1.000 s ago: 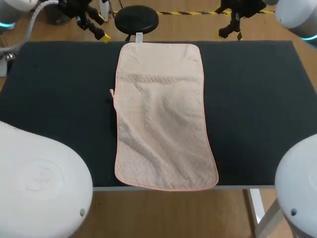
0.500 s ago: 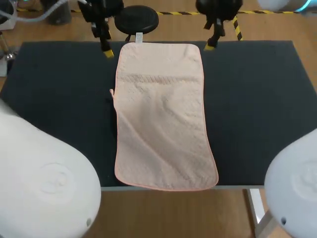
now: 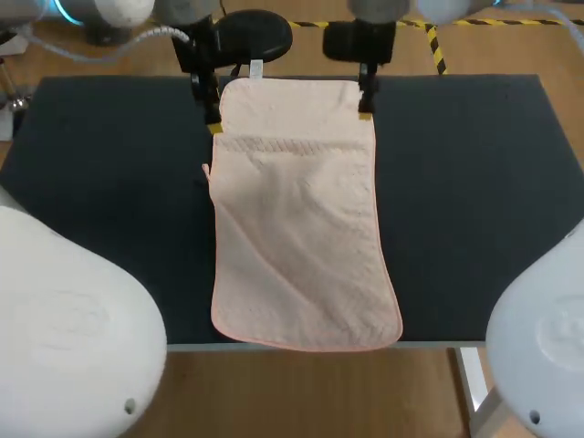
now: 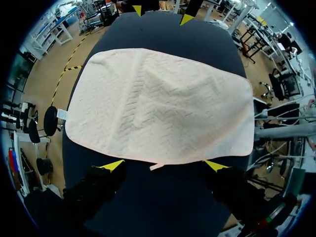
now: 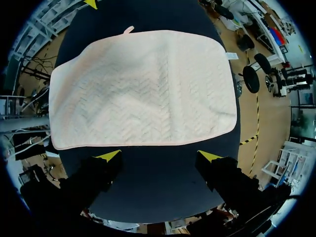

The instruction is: Fold the towel

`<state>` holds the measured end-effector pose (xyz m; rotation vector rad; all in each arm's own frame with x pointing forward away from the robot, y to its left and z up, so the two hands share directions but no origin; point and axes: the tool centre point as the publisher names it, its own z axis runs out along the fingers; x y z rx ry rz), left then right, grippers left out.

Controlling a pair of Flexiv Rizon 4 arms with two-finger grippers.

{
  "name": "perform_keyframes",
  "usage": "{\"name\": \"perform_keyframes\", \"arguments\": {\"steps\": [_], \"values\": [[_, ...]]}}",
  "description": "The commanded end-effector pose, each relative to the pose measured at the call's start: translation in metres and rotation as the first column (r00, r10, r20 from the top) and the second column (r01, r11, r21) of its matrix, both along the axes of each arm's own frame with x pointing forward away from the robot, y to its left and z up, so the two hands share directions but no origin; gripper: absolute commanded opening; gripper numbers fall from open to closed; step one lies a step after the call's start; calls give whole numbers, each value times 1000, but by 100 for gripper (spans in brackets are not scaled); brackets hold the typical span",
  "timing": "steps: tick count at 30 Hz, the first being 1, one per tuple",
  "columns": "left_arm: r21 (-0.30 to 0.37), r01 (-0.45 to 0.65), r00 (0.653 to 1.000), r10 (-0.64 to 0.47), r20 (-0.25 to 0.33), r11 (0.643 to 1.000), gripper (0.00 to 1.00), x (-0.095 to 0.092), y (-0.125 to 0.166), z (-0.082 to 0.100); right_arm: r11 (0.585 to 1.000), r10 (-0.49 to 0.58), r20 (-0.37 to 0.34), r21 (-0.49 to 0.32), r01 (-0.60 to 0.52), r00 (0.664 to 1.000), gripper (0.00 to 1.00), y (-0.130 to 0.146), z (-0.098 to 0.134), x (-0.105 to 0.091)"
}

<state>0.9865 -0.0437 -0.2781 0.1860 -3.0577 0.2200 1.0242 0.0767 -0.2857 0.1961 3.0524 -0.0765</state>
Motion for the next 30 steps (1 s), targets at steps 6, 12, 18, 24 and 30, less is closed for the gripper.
{"name": "perform_keyframes", "arguments": {"steps": [6, 12, 18, 24, 30], "values": [[-63, 32, 999, -32, 12, 997, 100, -9, -5, -40, 999, 34, 73, -10, -33, 997, 100, 3, -38, -14], [-65, 50, 999, -50, 13, 997, 100, -9, -7, -58, 998, 40, 95, 45, -44, 995, 100, 0, -57, -15], [-58, 68, 998, -68, 8, 996, 100, -7, -9, -77, 996, 40, 90, 71, -46, 995, 100, -3, -76, -14], [-52, 78, 997, -79, -1, 996, 100, -3, -10, -95, 993, 51, 70, 99, -58, 996, 100, -3, -95, -13], [-53, 86, 996, -87, -6, 995, 100, 0, -11, -110, 992, 79, 41, 99, -83, 996, 100, -3, -114, -15]]}}
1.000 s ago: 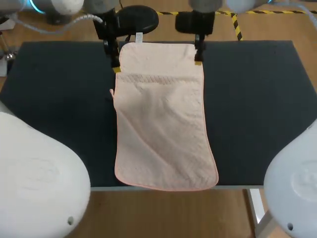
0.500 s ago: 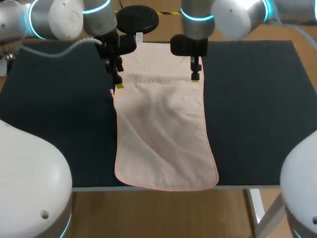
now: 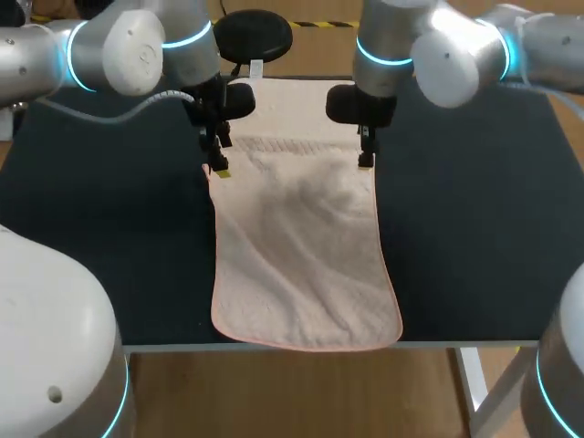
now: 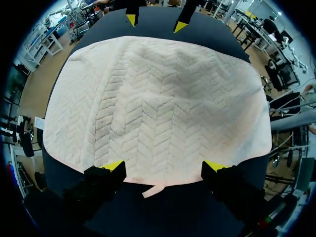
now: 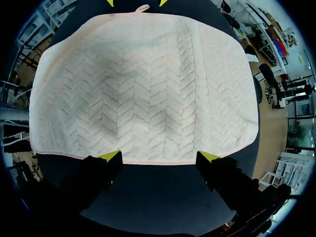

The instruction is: Fold the towel

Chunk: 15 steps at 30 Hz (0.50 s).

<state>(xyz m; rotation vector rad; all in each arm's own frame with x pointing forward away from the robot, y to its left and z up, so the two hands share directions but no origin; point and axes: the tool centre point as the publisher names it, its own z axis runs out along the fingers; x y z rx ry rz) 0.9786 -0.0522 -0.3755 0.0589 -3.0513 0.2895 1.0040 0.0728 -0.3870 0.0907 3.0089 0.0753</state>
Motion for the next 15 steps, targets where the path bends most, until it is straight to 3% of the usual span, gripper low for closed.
{"name": "perform_keyframes", "arguments": {"steps": [1, 15], "values": [[-4, 8, 1000, -8, -12, 1000, 100, 9, -3, -15, 1000, 13, -19, 7, -12, 1000, 100, 1, -15, 6], [24, 47, 999, -47, 4, 999, 100, 11, -4, -34, 999, 44, -62, 1, -44, 997, 100, 2, -42, 2]]}}
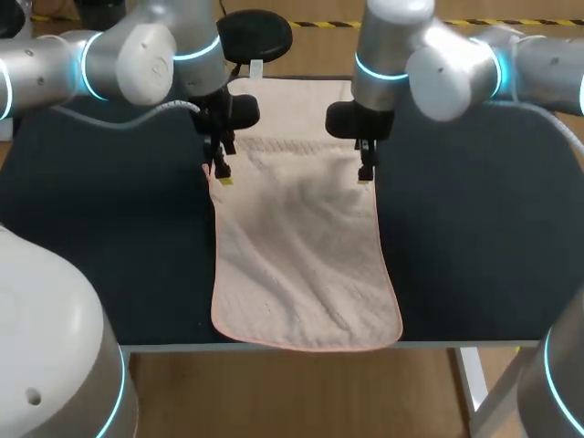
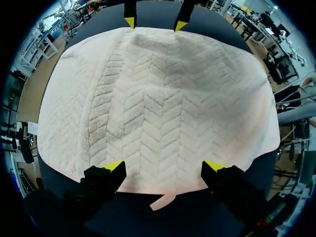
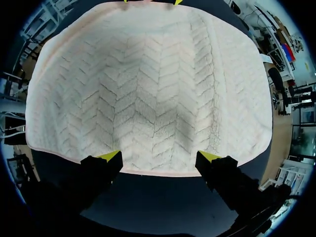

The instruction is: Fold the towel

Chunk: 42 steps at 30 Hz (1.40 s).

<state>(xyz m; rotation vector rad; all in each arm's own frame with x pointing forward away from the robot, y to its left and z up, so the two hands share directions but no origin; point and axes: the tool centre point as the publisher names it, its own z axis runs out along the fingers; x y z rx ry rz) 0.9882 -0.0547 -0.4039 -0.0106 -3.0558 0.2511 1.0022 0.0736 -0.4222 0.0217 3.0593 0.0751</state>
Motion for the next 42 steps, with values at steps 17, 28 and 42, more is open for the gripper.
{"name": "perform_keyframes", "arguments": {"steps": [17, 28, 42], "values": [[86, -19, 1000, 19, 1, 996, 100, 3, -5, -25, 1000, -16, -39, 3, 16, 999, 100, 1, -14, 3], [107, -59, 998, 58, 14, 992, 100, 5, -3, -33, 1000, 0, -48, -3, -1, 999, 100, 3, -17, 2], [112, -70, 997, 68, 26, 991, 85, 6, -4, -37, 1000, 4, -58, -12, -4, 998, 79, 0, -21, 0]]}}
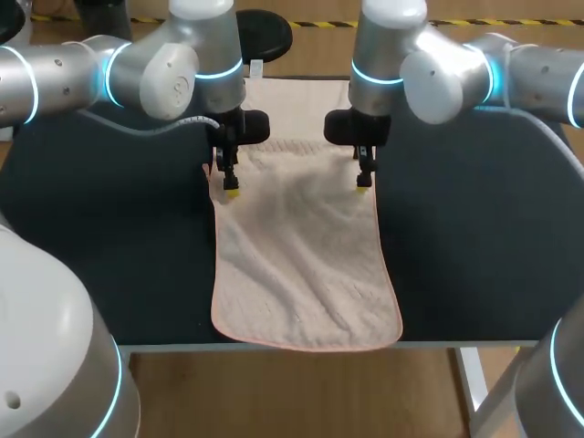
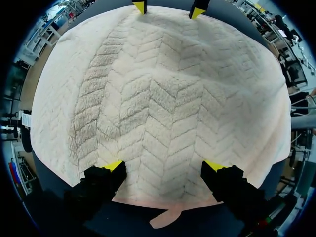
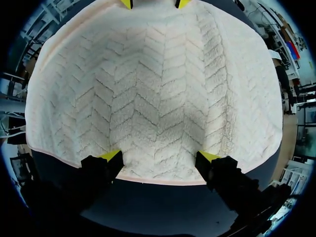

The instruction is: Fold the towel

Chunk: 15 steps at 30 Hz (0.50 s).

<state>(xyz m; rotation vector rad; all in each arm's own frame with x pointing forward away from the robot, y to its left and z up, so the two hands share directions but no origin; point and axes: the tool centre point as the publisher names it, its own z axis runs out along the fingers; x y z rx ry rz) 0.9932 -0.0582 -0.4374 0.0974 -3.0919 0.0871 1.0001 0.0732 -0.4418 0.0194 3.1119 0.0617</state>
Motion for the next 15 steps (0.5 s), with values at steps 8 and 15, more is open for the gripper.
{"name": "perform_keyframes", "arguments": {"steps": [8, 15], "values": [[13, -10, 1000, 10, -2, 1000, 0, 3, -1, -7, 1000, 1, -6, 4, -1, 1000, 0, 1, -3, 1], [10, -12, 1000, 12, -6, 1000, 0, 3, 0, -8, 1000, -3, -1, 9, 3, 1000, 0, -1, -1, 1]]}}
